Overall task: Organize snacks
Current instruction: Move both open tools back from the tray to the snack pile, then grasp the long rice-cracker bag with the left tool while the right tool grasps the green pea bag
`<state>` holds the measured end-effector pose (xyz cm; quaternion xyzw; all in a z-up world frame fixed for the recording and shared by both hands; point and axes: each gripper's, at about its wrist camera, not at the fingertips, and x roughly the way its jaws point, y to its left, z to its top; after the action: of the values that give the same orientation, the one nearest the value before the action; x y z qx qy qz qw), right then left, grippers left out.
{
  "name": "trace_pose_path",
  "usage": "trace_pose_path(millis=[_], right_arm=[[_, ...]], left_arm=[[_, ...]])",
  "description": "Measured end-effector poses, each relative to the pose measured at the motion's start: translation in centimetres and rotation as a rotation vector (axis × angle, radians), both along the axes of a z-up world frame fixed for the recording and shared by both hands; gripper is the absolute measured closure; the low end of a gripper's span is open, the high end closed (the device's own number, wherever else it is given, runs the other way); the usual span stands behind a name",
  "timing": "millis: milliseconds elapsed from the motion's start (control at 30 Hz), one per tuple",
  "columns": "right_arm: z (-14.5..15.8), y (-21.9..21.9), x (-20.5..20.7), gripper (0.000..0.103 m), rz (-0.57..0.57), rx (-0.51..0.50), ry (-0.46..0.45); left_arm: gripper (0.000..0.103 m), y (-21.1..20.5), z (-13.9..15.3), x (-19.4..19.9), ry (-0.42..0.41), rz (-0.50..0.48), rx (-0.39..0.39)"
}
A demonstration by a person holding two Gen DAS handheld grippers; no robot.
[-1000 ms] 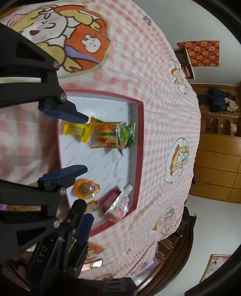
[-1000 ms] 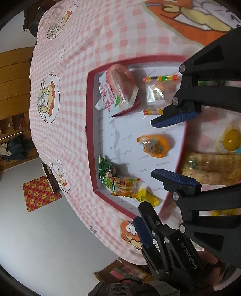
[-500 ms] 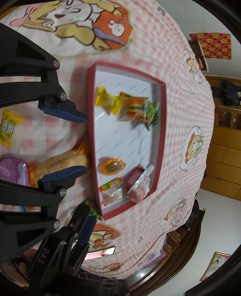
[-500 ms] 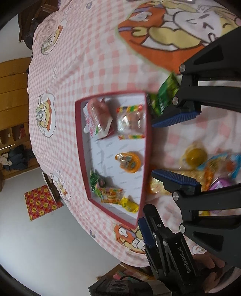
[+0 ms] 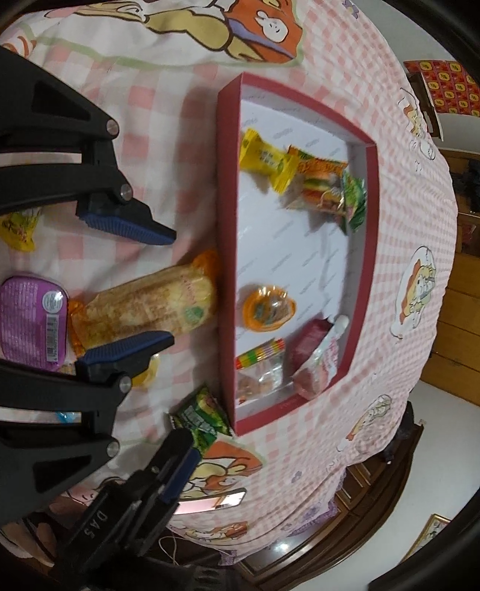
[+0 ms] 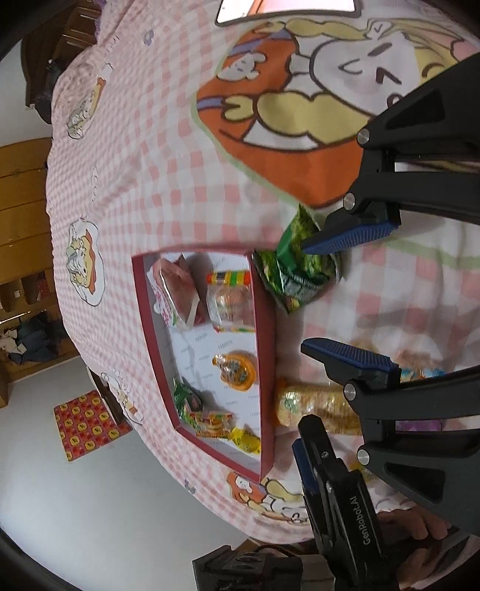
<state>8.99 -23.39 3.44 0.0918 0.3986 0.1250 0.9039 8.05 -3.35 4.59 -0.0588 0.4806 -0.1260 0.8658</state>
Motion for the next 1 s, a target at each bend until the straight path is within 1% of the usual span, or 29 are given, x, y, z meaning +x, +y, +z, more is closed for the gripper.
trace_pose_path(millis=[100,233,333,500,633,767,867,1000], right_arm=[[-0.1,-0.4,-0.1,0.055,-0.007,0.006,-0.006],[-0.4,-1.0,0.0,0.055,-0.022,0.022,-0.005],[-0.7,-1.3,0.0,0.055,-0.030,0.030,-0.004],[-0.6,-1.3,-0.2,0.055,-0.023,0.039,-0.013],[-0.5,-1.3,-0.3,0.054,-0.025,0.034,-0.017],[-0.5,-1.1,-0.3,0.053,-0.028,0.026,-0.016],[-0.2,-1.0,-0.4,0.052,-0.033,0.022,-0.022],[0.1,-1.2,-0.5,0.047,-0.048,0.012,-0.034]], left_arm=[[0.052,-0.8,-0.5,0.0,0.012,-0.015,0.013],[0.047,-1.7,-1.0,0.1,0.011,-0.012,0.047],[0.045,-2.3,-1.3,0.3,0.014,-0.003,0.066],[0.045,-2.9,-1.7,0.2,-0.007,-0.001,0.101],[0.054,-3.4,-1.7,0.0,-0.030,-0.015,0.129],[0.057,-4.0,-1.8,0.0,-0.046,-0.029,0.151],[0.060,-3.8,-1.8,0.0,-0.050,-0.036,0.145],[0.065,-3.3,-1.5,-0.2,-0.047,-0.034,0.127]])
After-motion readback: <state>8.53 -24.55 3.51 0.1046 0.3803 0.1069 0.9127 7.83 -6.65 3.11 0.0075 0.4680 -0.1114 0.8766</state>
